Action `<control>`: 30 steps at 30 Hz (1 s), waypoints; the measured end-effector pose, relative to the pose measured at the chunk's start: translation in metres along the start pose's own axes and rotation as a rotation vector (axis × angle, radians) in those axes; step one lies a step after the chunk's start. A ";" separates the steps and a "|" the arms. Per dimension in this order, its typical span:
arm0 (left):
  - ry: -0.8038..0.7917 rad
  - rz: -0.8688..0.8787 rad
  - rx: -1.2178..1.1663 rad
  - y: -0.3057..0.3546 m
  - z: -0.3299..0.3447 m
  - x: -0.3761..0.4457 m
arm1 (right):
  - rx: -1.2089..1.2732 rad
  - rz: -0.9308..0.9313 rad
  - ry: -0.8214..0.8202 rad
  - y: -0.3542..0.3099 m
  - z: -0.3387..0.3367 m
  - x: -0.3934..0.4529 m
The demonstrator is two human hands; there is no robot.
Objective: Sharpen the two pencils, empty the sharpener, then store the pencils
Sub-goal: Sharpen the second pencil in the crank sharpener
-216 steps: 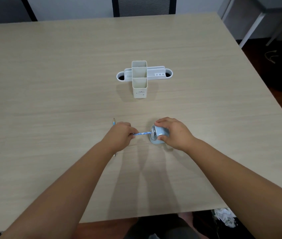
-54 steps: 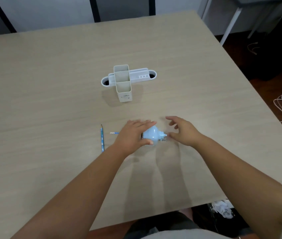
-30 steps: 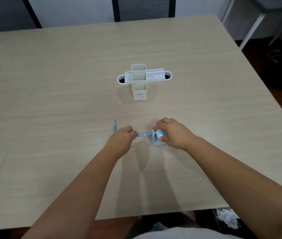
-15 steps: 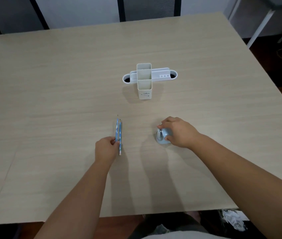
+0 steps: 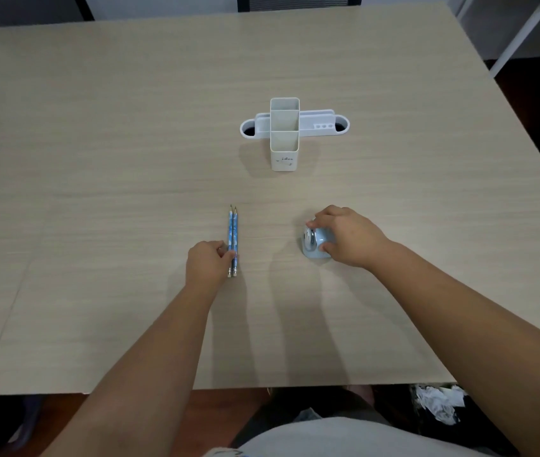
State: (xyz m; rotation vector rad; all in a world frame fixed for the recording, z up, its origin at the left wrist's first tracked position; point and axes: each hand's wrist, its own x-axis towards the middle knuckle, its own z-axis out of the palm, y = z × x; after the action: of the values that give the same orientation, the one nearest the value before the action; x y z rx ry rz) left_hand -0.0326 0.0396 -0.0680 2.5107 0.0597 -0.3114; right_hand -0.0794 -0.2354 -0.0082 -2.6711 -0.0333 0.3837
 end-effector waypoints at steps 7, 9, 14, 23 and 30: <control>-0.007 -0.016 -0.039 0.006 0.004 -0.002 | 0.010 -0.005 0.012 0.001 0.002 -0.001; 0.006 -0.010 -0.036 0.005 0.005 -0.002 | 0.011 -0.009 0.017 0.002 0.002 -0.001; -0.009 -0.017 -0.040 0.007 0.003 -0.002 | 0.026 -0.020 0.033 0.004 0.003 -0.002; 0.034 -0.043 -0.115 0.019 -0.008 -0.008 | 0.106 -0.037 0.132 0.007 0.004 -0.018; -0.040 0.246 -0.136 0.074 0.003 -0.010 | 0.283 0.049 0.452 0.018 0.037 -0.069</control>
State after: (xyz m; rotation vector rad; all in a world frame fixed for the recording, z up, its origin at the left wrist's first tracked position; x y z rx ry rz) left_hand -0.0347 -0.0222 -0.0265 2.3449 -0.2341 -0.2469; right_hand -0.1565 -0.2417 -0.0298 -2.4181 0.2087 -0.1941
